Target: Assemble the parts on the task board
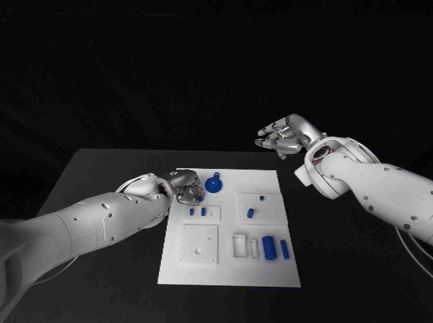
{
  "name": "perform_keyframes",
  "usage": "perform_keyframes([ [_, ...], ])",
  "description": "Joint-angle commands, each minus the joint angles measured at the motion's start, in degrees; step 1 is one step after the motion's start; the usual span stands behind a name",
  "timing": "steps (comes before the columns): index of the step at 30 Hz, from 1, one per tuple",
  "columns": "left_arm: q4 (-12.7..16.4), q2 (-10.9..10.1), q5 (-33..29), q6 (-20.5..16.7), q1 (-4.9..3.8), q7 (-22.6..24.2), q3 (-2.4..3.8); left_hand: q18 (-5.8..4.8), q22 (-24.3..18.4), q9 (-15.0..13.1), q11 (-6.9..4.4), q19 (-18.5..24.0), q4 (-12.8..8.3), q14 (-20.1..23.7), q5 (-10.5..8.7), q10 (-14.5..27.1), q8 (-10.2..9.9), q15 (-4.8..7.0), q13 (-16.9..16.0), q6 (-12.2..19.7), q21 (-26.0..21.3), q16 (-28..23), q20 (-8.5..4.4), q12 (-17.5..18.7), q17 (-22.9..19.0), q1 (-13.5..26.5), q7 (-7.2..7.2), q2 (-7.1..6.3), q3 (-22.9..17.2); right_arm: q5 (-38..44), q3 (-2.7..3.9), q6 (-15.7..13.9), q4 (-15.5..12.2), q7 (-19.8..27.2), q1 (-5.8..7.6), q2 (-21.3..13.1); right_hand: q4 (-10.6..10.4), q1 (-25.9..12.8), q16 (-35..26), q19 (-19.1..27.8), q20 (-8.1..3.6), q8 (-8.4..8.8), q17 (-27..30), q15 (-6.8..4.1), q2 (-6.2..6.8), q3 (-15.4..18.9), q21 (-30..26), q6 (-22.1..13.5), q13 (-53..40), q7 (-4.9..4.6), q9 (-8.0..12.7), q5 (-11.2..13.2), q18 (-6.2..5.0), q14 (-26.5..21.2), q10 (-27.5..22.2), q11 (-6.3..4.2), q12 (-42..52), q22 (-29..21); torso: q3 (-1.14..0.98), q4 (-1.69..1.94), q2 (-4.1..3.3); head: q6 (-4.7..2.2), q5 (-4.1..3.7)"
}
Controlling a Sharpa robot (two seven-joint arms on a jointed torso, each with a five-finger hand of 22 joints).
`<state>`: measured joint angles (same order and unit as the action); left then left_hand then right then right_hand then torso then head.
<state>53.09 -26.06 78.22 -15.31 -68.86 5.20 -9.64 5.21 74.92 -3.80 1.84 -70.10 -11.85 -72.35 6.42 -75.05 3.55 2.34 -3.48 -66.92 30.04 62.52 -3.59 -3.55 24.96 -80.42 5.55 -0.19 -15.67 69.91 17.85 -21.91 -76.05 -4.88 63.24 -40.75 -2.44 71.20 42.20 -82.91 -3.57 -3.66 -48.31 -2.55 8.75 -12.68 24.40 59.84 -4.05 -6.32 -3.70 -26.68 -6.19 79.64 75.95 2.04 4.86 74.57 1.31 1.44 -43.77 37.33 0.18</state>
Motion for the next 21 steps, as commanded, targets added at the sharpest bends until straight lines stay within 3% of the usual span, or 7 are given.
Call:
perform_keyframes([
  [1, 0.2, 0.0, 0.1, -0.5, 0.12, 1.0, -0.05, 0.91, 1.2, 0.1, 0.21, 0.4, -0.4, 0.4, -0.27, -0.3, 0.0, -0.01, 0.0, 1.0, 0.3, 0.4, 0.14, -0.2, -0.1, 0.1, -0.06, -0.55, -0.1, 0.0, 0.02, 0.0, 0.0, 0.6, 0.01, 0.0, 0.0, -0.2, 0.2, -0.3, -0.07, 0.09, 0.1, 0.11, 0.20, -0.2, -0.2, 0.0, 0.1, -0.51, 0.1, -0.2, -0.70, -0.3, 0.1, 0.25, -0.3, 0.1, 0.00, -0.01, 0.01, 0.01, 0.03],
  [5, 0.3, -0.1, 0.1, -0.6, 0.12, 1.1, -0.04, 0.89, 1.1, 0.2, 0.17, 0.4, -0.6, 0.6, -0.29, -0.2, 0.0, 0.00, 0.0, 3.0, 0.3, 0.4, 0.13, -0.2, -0.2, 0.2, -0.29, -0.88, -0.5, 0.0, 0.02, 0.1, 0.0, 0.6, 0.01, 0.0, 0.0, -0.2, 0.2, -0.3, -0.07, 0.09, 0.1, 0.11, 0.20, -0.2, -0.2, 0.0, 0.1, -0.51, 0.1, -0.2, -0.70, -0.3, 0.1, 0.25, -0.3, 0.1, -0.01, 0.02, -0.01, 0.04, -0.01],
  [21, 0.3, -0.6, 0.0, -0.9, 0.12, 0.0, -0.03, 0.97, 1.1, 0.2, 0.39, 0.5, -0.6, 0.9, -0.23, 0.4, 0.0, -0.16, 0.0, 5.9, 0.0, 0.4, 0.27, -0.1, -0.5, 0.4, -0.66, -1.82, -1.5, 0.0, 0.02, 0.0, 0.1, 0.5, 0.01, -0.1, 0.0, -0.1, 0.2, -0.3, -0.07, 0.09, 0.1, 0.14, 0.21, -0.2, -0.6, -0.2, 0.1, -0.56, 0.1, -0.2, -0.75, -0.3, -0.2, 0.35, -0.4, 0.0, 0.00, 0.02, -0.02, 0.06, -0.01],
])
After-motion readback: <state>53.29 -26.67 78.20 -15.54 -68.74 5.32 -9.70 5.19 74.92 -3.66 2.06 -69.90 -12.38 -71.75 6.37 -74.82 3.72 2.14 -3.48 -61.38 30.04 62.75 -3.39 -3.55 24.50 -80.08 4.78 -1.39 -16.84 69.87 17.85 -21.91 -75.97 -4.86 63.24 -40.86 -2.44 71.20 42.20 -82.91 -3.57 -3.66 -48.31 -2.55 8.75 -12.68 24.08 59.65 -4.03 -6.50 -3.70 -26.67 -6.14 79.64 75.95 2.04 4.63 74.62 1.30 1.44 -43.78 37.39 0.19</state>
